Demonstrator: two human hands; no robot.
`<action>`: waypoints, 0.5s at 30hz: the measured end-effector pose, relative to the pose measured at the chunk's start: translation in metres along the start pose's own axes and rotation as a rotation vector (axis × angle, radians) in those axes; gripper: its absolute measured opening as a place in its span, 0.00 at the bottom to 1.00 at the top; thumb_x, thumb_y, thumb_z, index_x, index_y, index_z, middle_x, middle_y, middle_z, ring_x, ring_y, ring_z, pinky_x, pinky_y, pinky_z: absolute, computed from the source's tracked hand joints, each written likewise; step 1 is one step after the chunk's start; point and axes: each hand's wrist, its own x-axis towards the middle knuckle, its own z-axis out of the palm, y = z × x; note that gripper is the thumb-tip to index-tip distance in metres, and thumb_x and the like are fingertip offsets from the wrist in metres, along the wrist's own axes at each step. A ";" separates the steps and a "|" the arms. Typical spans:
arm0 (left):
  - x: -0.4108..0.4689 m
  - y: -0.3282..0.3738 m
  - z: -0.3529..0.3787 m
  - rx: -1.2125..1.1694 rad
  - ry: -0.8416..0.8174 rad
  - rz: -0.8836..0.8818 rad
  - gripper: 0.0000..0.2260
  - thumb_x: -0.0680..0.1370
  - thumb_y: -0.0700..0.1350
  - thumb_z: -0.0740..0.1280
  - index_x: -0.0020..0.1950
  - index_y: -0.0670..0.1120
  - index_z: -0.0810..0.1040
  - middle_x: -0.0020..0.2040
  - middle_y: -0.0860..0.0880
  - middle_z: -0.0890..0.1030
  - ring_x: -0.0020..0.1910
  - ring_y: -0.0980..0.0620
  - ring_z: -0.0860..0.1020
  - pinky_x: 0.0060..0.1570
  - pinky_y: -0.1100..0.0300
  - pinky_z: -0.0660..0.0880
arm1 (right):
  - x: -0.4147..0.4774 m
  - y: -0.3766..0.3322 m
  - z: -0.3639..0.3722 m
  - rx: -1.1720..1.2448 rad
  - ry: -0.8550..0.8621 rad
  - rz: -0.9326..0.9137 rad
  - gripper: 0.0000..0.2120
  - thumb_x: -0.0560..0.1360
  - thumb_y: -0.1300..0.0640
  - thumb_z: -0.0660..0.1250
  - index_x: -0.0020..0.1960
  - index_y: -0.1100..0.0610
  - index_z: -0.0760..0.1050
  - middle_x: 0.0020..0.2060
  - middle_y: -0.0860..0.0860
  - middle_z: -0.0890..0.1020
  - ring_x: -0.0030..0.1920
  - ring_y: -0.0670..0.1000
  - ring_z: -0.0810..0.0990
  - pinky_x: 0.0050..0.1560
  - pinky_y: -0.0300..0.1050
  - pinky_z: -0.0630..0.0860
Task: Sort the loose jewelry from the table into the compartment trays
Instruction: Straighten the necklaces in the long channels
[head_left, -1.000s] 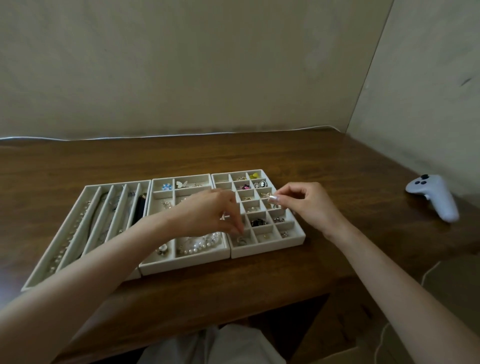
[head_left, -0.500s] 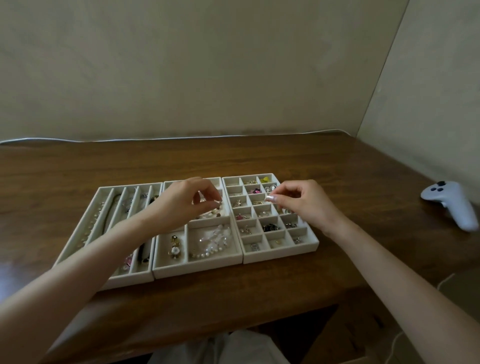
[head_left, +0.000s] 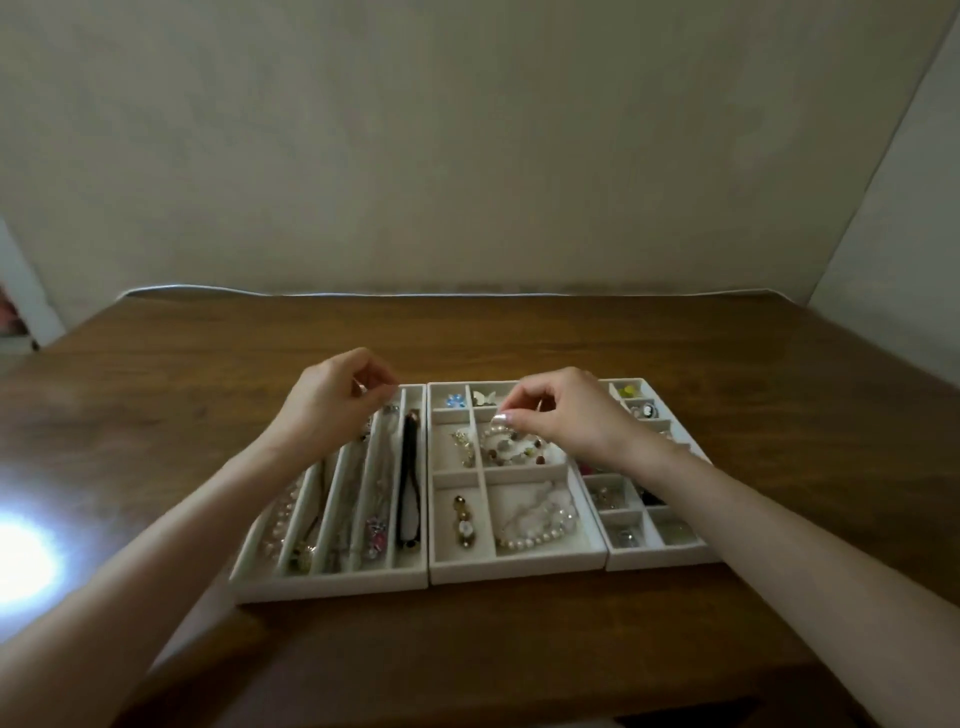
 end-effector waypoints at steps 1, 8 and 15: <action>0.002 -0.009 -0.003 0.016 0.023 -0.030 0.02 0.75 0.41 0.68 0.46 0.47 0.78 0.41 0.53 0.78 0.37 0.57 0.74 0.37 0.66 0.68 | 0.008 -0.005 0.006 -0.008 -0.015 -0.014 0.04 0.75 0.56 0.68 0.48 0.53 0.80 0.41 0.46 0.81 0.40 0.41 0.79 0.38 0.30 0.75; 0.009 -0.062 -0.011 0.075 0.128 -0.281 0.08 0.75 0.44 0.67 0.52 0.44 0.77 0.52 0.47 0.71 0.47 0.48 0.75 0.52 0.54 0.72 | 0.064 -0.038 0.047 -0.138 -0.047 -0.119 0.04 0.74 0.56 0.70 0.47 0.54 0.82 0.42 0.49 0.83 0.39 0.40 0.76 0.37 0.28 0.70; 0.007 -0.077 -0.021 -0.131 0.107 -0.442 0.03 0.77 0.42 0.65 0.49 0.46 0.77 0.48 0.46 0.80 0.49 0.46 0.79 0.52 0.49 0.77 | 0.107 -0.065 0.089 -0.217 -0.109 -0.185 0.05 0.73 0.55 0.70 0.46 0.53 0.84 0.40 0.48 0.82 0.45 0.47 0.79 0.48 0.43 0.75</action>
